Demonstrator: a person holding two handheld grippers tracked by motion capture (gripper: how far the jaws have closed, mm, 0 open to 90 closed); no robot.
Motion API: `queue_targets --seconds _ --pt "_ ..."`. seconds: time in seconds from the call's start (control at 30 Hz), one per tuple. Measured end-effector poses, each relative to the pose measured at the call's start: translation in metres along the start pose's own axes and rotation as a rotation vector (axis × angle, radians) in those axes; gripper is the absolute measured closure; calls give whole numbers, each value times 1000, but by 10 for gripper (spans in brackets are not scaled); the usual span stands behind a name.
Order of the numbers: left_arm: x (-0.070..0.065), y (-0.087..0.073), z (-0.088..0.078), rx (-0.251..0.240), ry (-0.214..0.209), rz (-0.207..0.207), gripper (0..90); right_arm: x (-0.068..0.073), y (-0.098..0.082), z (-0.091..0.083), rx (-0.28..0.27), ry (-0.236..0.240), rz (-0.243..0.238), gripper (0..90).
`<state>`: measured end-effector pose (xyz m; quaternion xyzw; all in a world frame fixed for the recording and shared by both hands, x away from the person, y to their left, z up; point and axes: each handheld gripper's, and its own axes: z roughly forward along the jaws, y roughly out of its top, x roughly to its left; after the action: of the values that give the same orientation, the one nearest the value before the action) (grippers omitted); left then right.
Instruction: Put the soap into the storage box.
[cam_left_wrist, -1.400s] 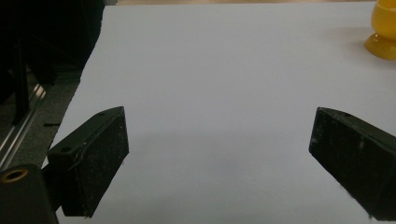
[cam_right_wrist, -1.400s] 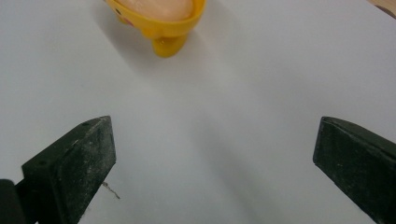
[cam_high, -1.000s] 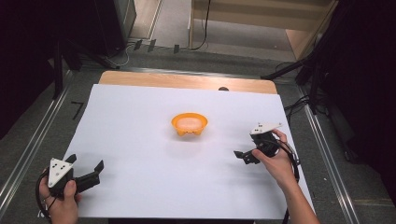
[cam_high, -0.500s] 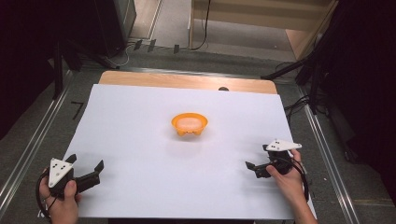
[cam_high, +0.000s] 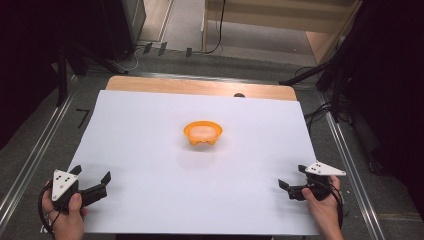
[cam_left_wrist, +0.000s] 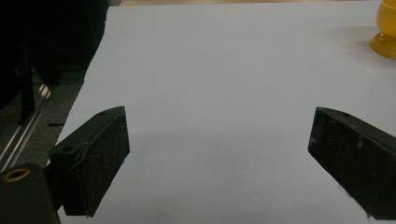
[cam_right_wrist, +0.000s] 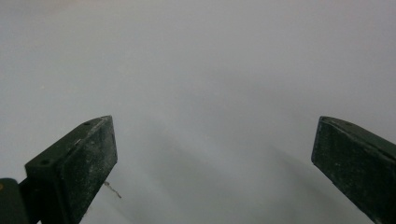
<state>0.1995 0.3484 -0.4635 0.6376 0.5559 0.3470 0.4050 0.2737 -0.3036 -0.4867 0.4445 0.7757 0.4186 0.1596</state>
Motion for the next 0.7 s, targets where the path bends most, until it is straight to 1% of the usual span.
queue_targets --seconds 0.23,0.43,0.5,0.57,0.7 --pt "0 0 0 0 0 0 59 -2 -11 -14 -17 -26 17 5" --pt "0 0 0 -3 0 -2 58 -3 -20 -26 -32 -65 19 5" --pt "0 0 0 -2 0 -1 58 -2 -24 -30 -42 -69 20 5" --pt "0 0 0 -1 -1 -1 58 -1 -26 -32 -54 -76 21 5" --pt "0 0 0 -1 -1 -1 58 -2 -27 -33 -54 -87 29 5"
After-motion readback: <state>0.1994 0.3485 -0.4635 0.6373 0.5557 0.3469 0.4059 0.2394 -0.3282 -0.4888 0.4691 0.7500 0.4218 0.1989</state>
